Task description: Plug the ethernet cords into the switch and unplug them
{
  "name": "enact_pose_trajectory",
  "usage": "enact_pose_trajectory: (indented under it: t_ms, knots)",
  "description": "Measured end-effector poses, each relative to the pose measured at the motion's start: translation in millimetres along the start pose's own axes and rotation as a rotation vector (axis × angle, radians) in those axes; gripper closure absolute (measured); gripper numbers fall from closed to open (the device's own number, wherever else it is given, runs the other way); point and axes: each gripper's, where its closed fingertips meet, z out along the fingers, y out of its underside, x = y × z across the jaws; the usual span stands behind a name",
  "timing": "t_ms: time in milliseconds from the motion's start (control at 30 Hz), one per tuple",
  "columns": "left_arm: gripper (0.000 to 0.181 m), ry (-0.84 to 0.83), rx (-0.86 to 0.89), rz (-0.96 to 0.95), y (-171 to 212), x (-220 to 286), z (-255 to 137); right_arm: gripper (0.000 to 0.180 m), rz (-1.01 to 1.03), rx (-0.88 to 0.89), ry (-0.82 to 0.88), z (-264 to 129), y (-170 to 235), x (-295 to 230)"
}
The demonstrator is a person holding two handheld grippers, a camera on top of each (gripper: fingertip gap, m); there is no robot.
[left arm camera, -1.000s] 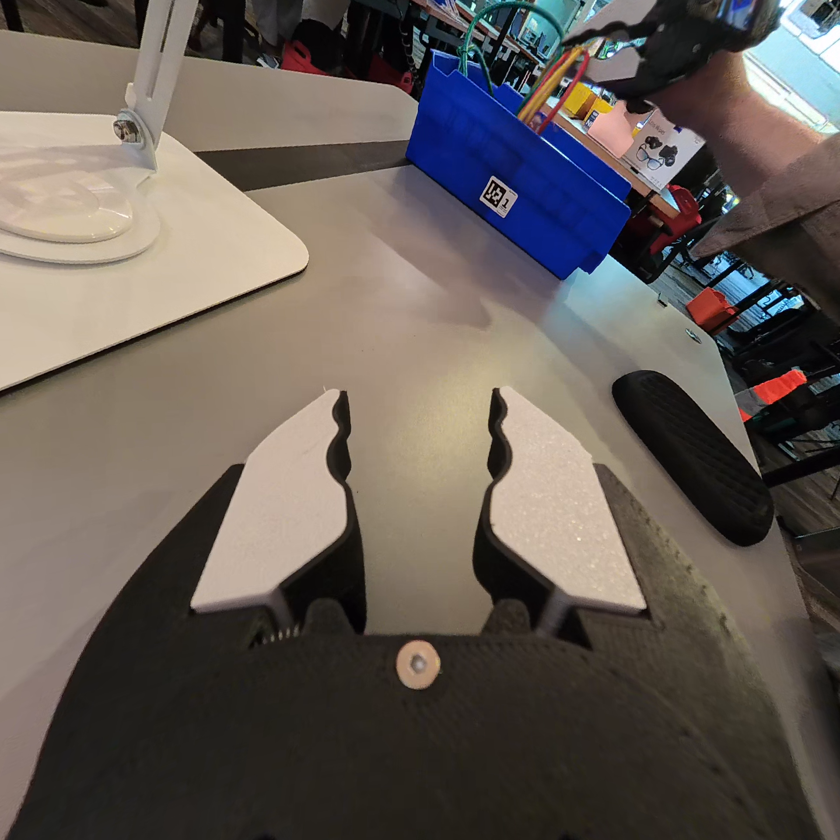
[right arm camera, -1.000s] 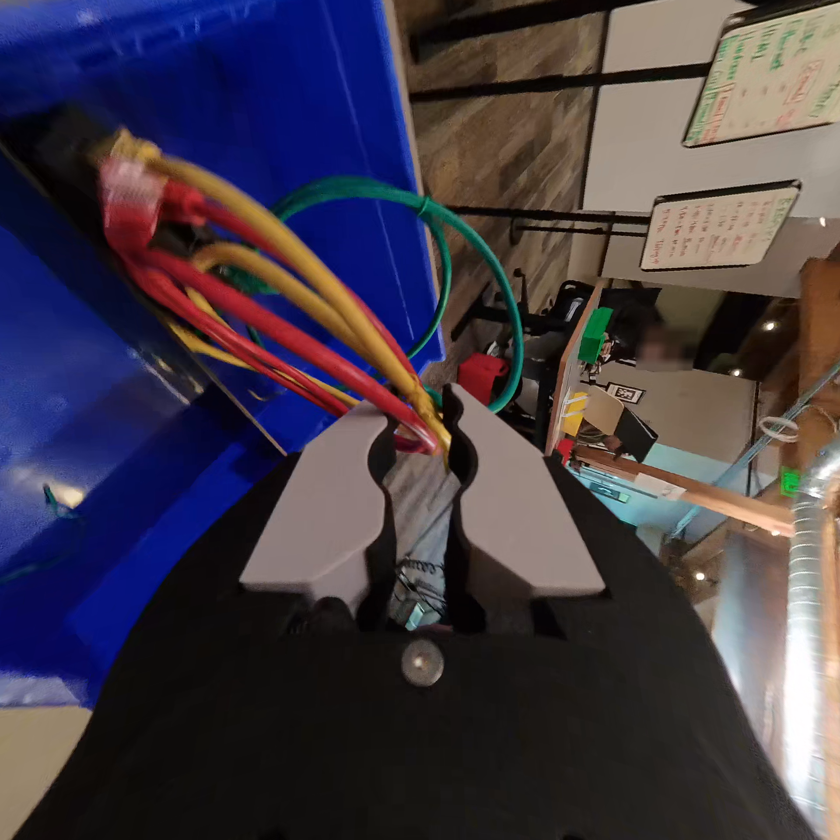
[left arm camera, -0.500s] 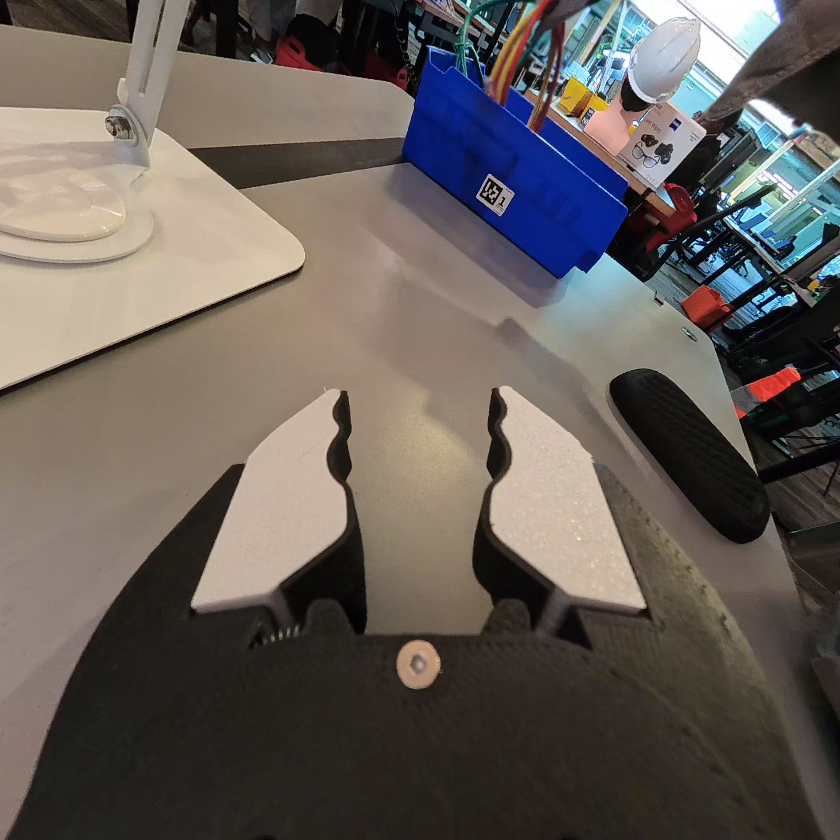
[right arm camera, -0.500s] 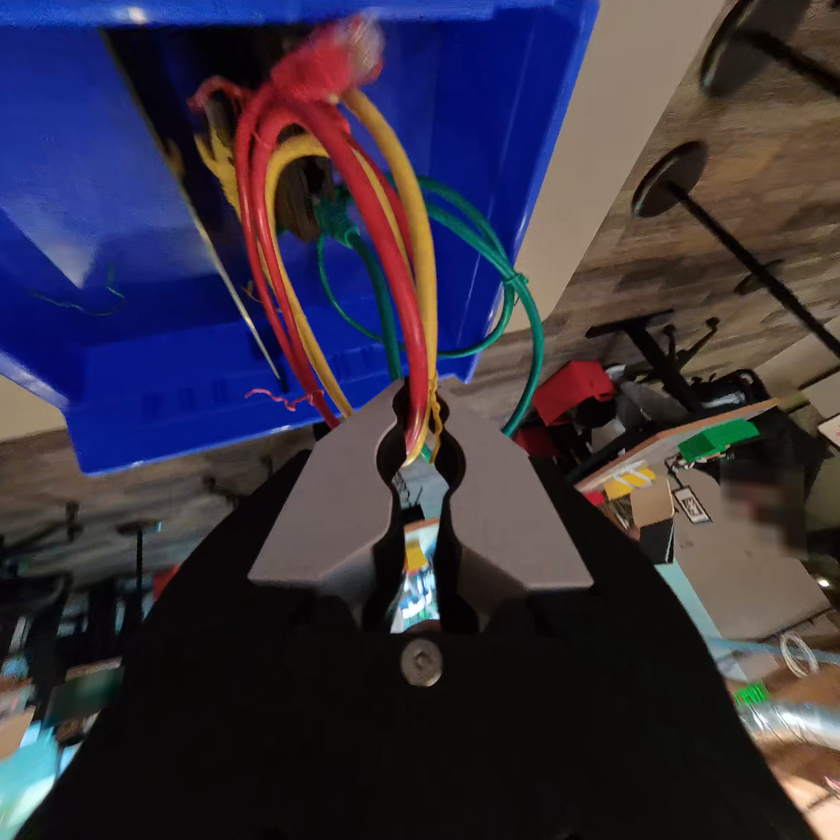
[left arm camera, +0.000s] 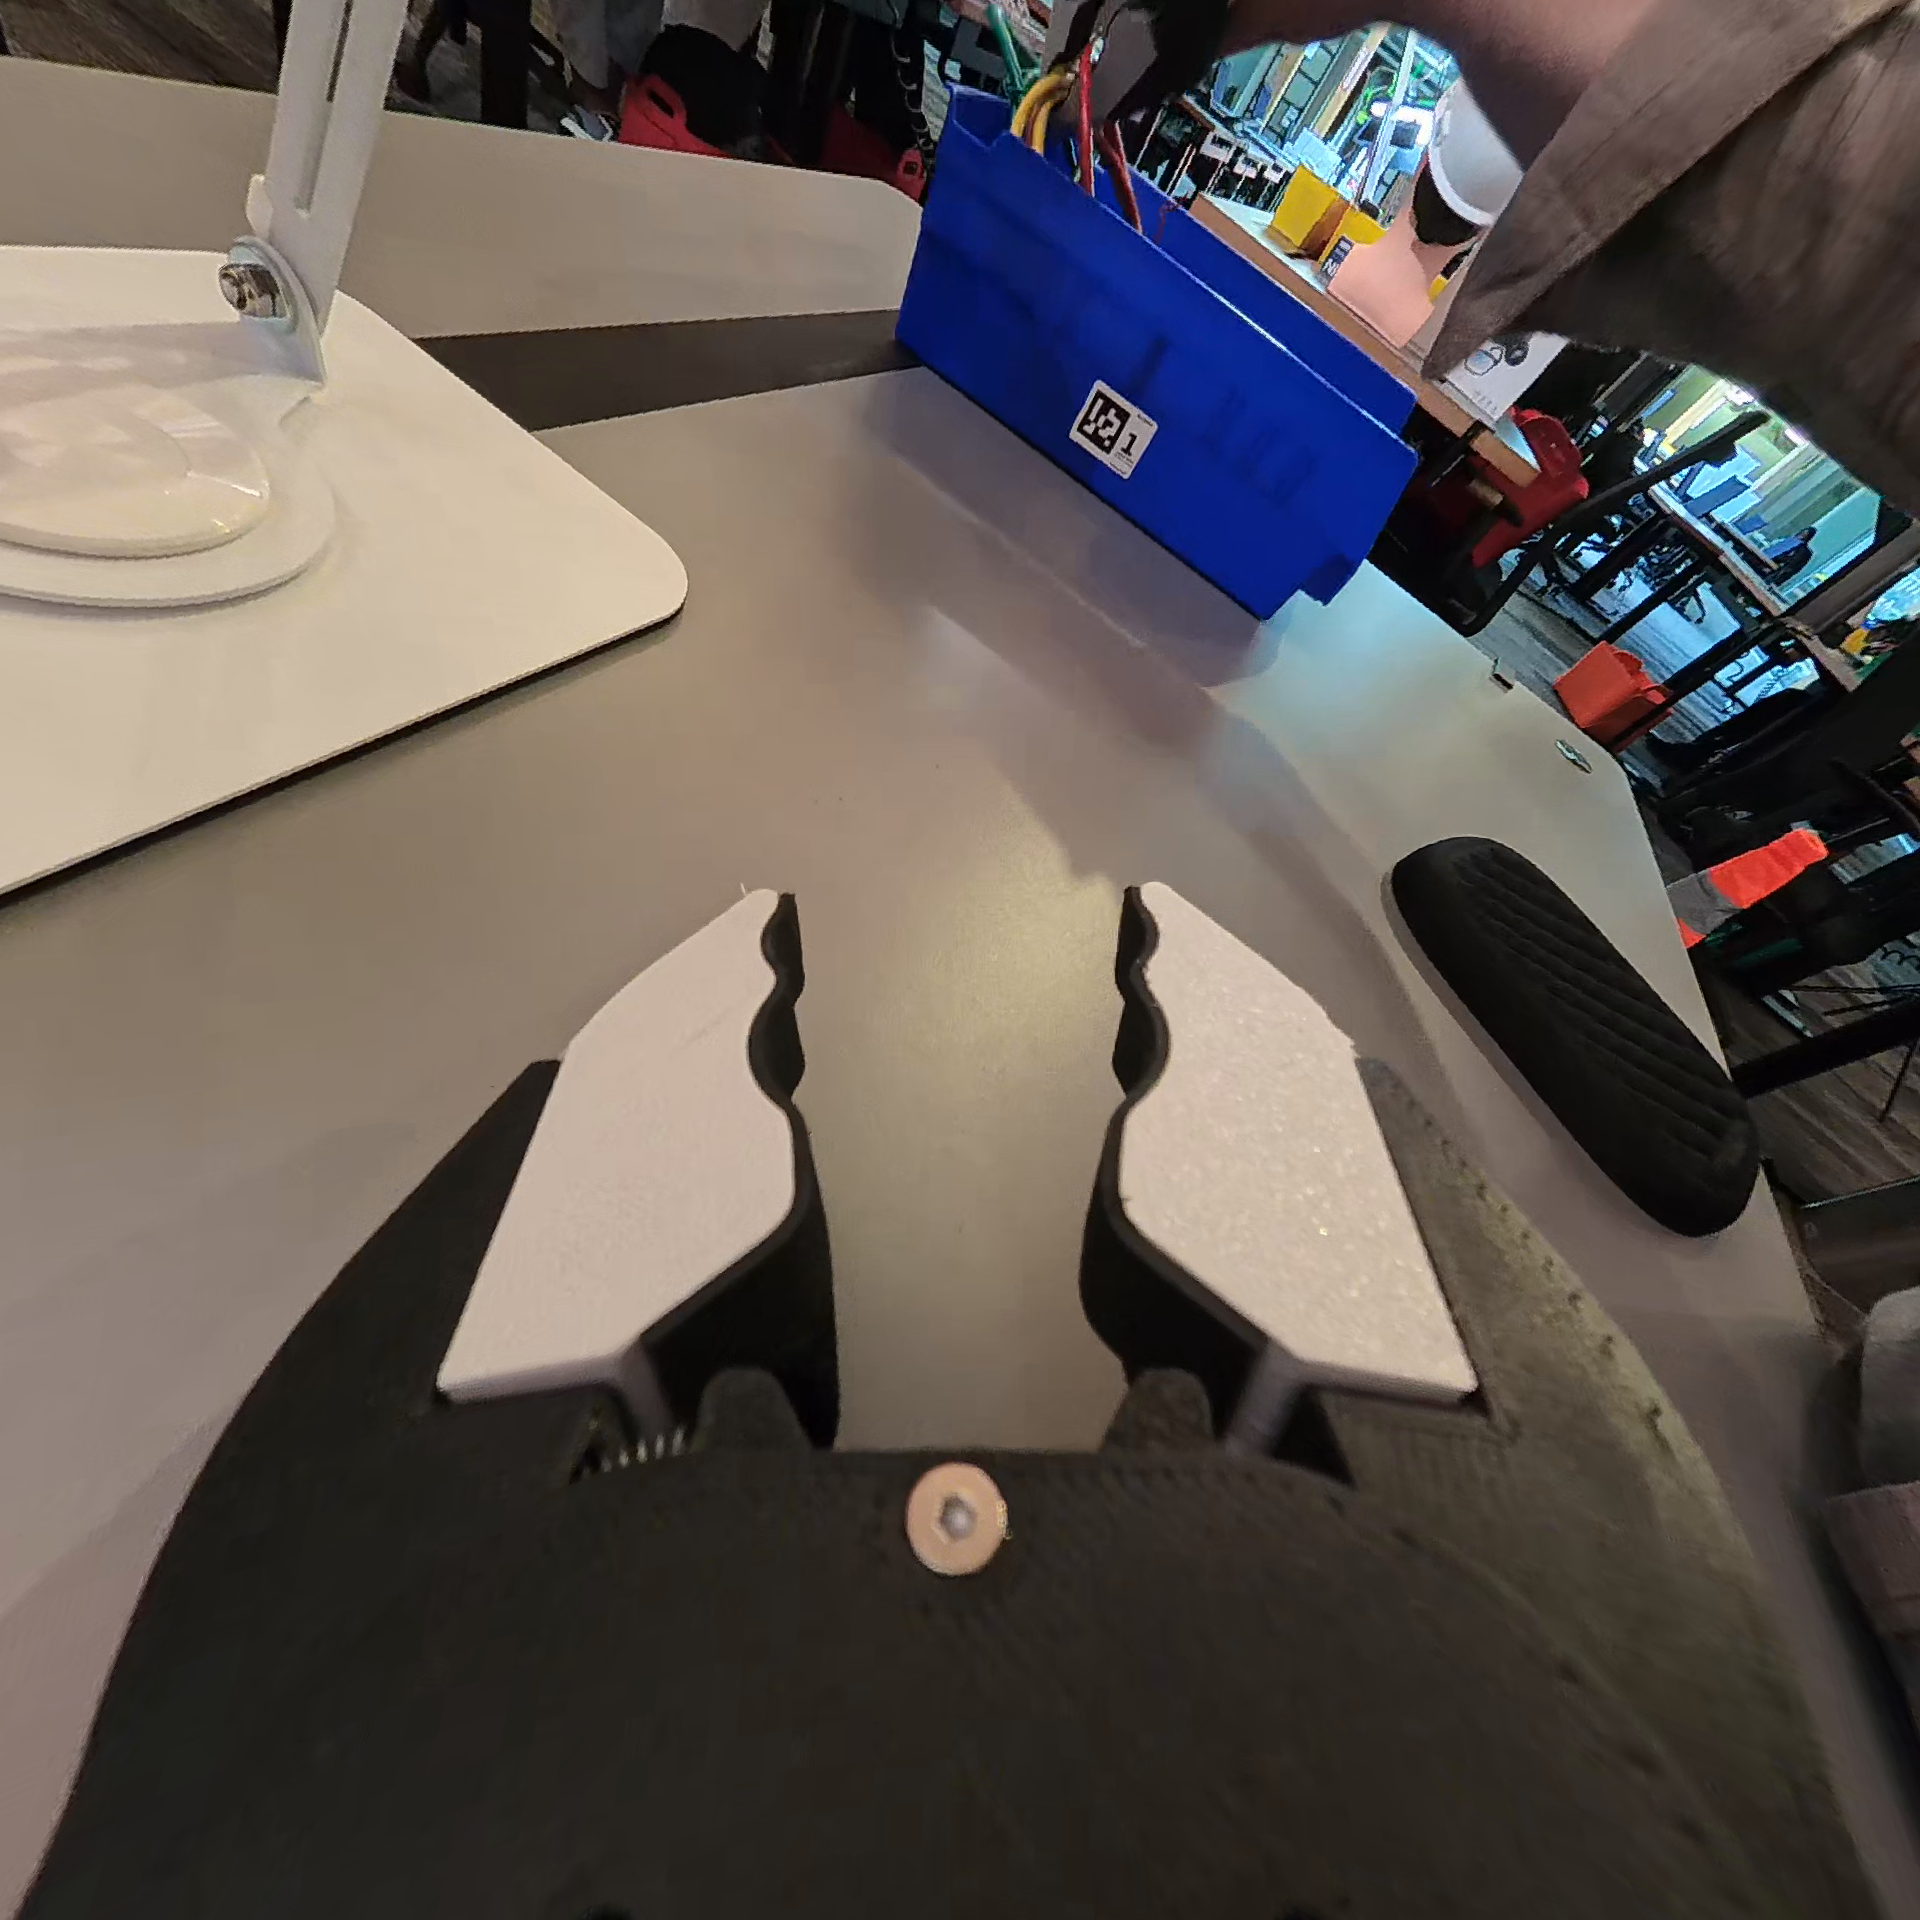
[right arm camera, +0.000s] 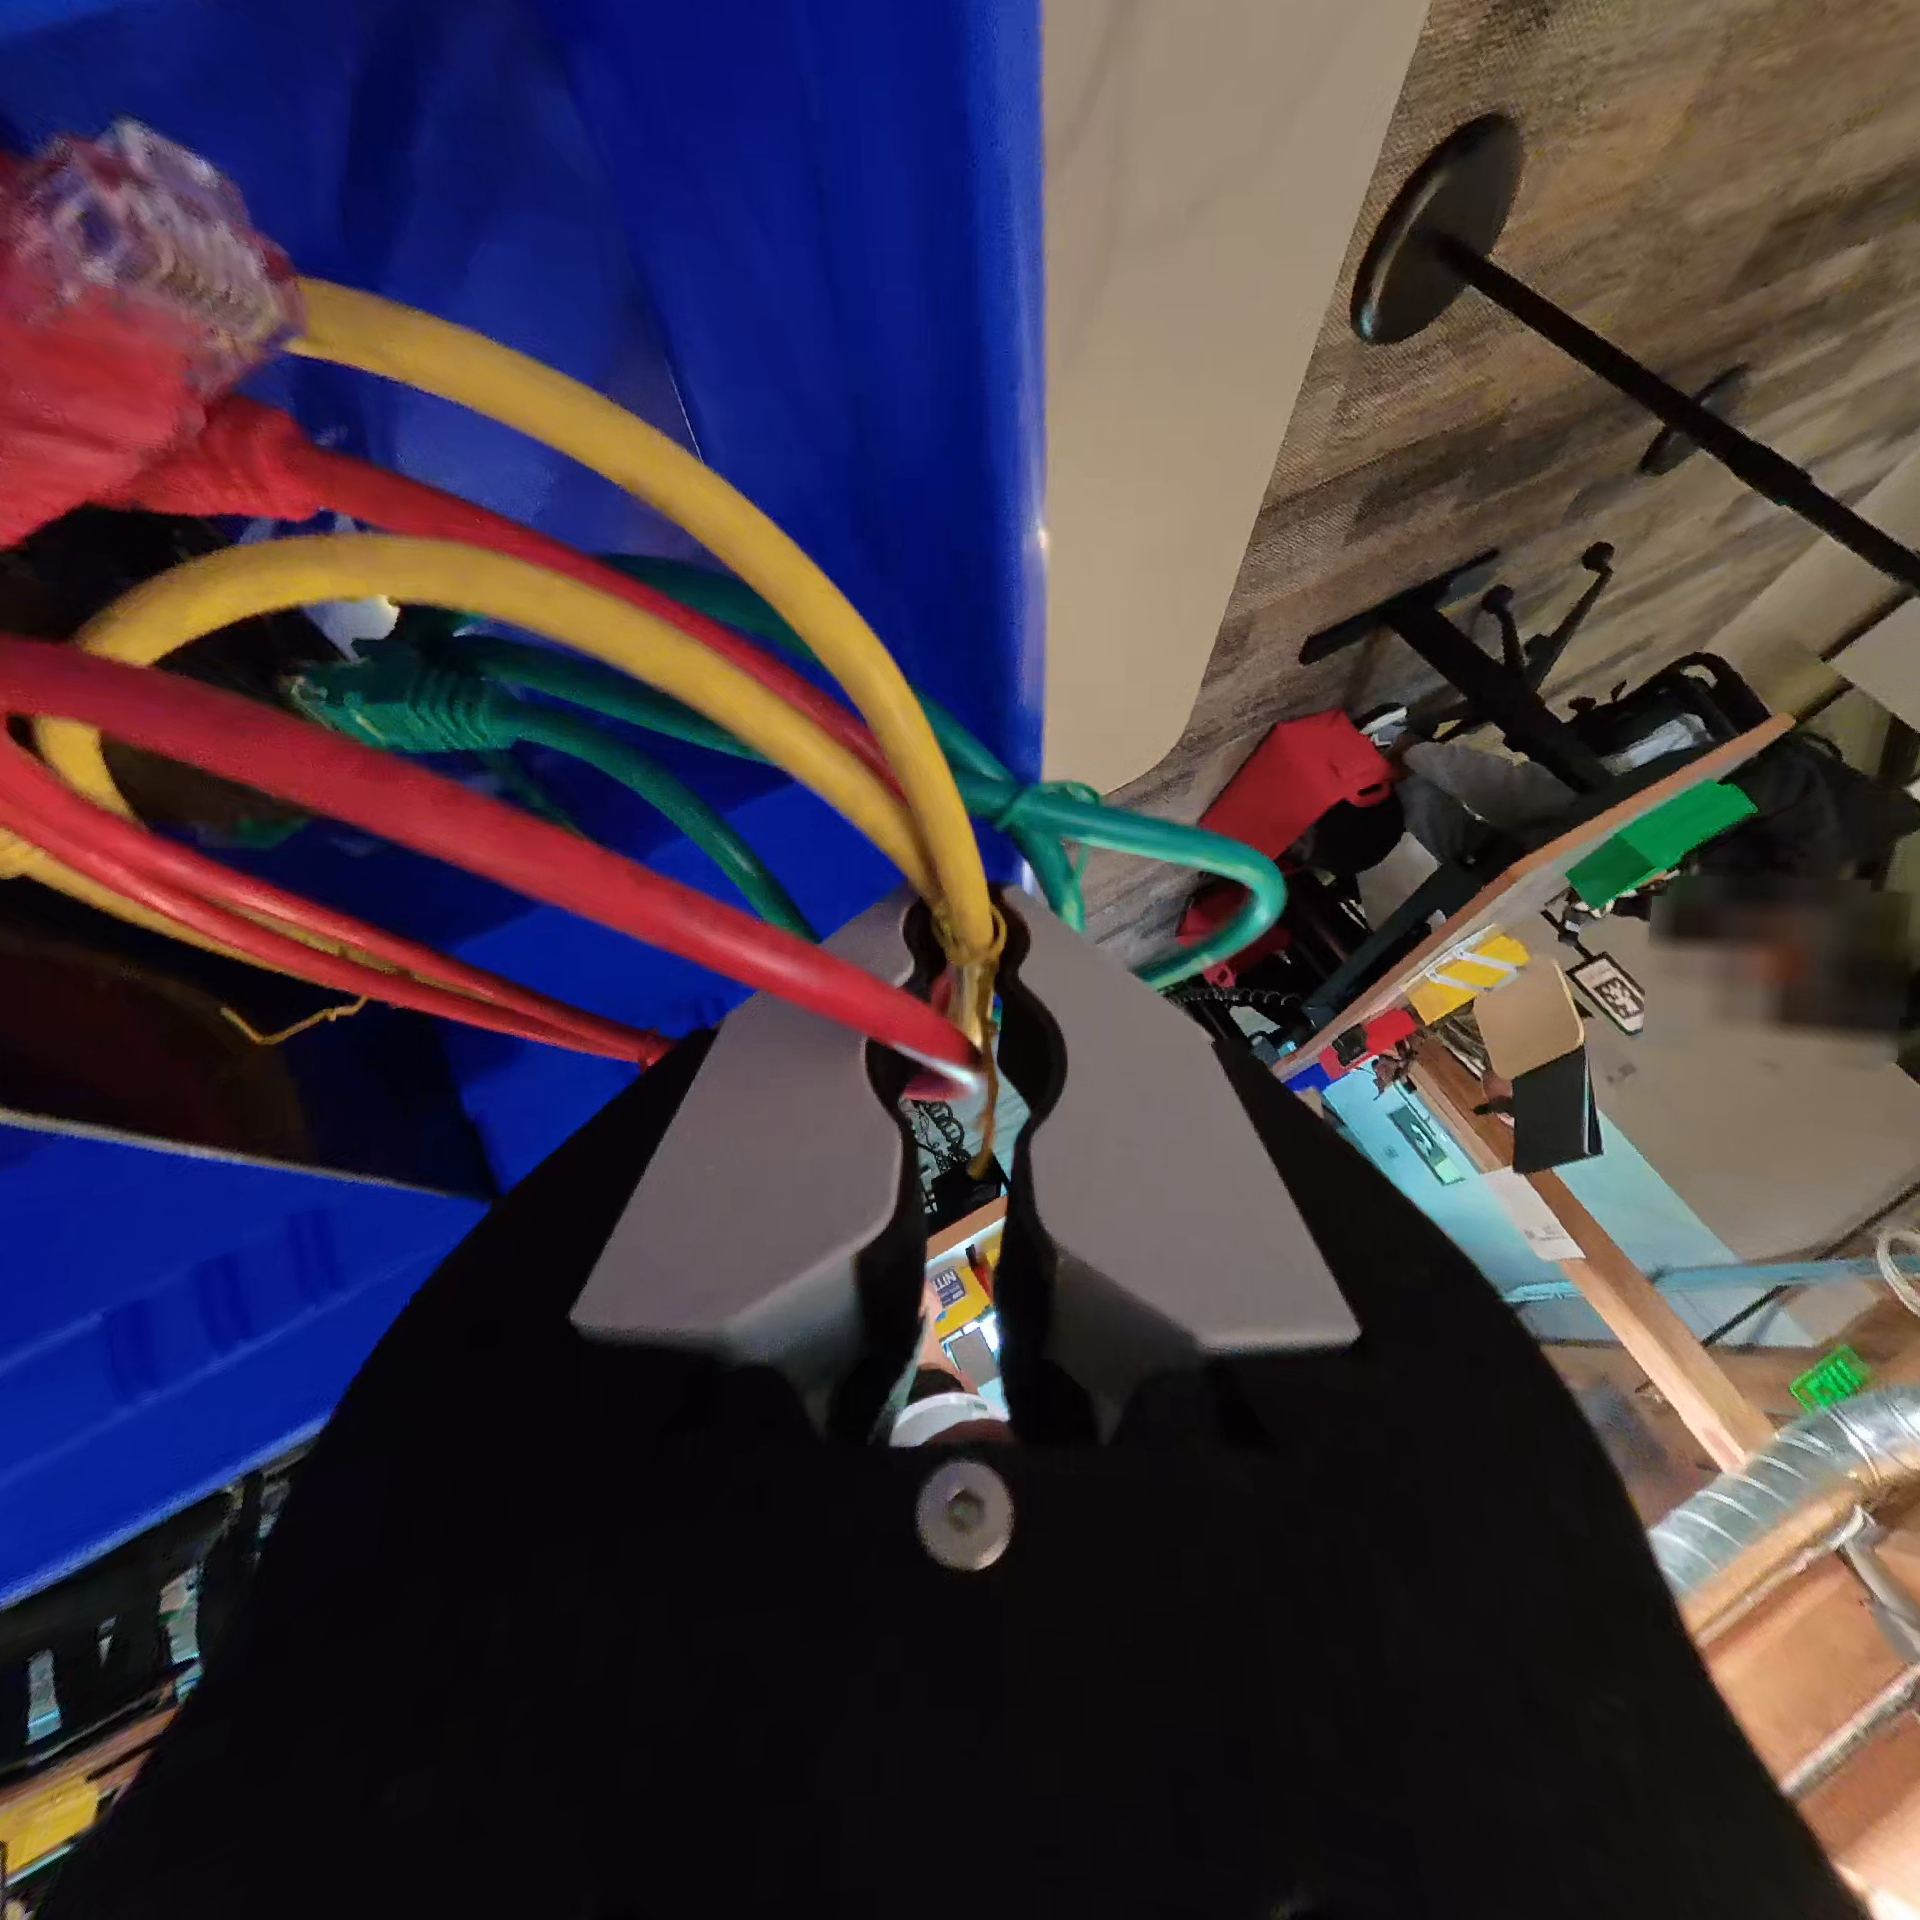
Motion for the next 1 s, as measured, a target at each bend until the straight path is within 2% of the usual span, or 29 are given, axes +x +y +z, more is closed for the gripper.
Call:
enact_pose_trajectory:
  t_ms: [100, 267, 433, 500, 567, 700, 833, 1000]
  knots:
    - [0.123, -0.003, -0.004, 0.007, 0.5, 0.5, 0.6, 0.171, -0.012, -0.027, 0.05, 9.2, -2.6, -9.1]
    - [0.123, -0.001, -0.002, 0.007, 0.3, 0.7, 0.2, 0.16, 0.089, 0.028, 0.019, 0.9, -2.9, -9.7]
    - [0.123, -0.001, -0.006, 0.006, 0.9, 0.7, 0.7, 0.128, 0.106, 0.058, -0.061, -13.8, 1.9, -17.1]
    - [0.123, 0.001, -0.005, 0.004, 0.8, 0.7, 0.6, 0.122, 0.102, 0.059, -0.082, -21.4, 2.8, -18.6]
    - [0.122, 0.001, -0.006, 0.004, 0.9, 0.7, 0.7, 0.102, 0.091, 0.078, -0.069, -29.7, 1.1, -14.3]
    - [0.122, 0.001, -0.008, 0.004, 1.0, 0.6, 0.9, 0.095, 0.075, 0.084, -0.093, -44.7, 5.9, -13.5]
    - [0.122, 0.001, -0.008, 0.004, 0.9, 0.6, 0.8, 0.087, 0.103, 0.103, -0.199, -61.1, 16.7, -24.8]
    - [0.122, 0.001, -0.009, 0.006, 1.2, 0.7, 1.0, 0.076, 0.156, 0.157, -0.208, -86.4, 26.6, -25.6]
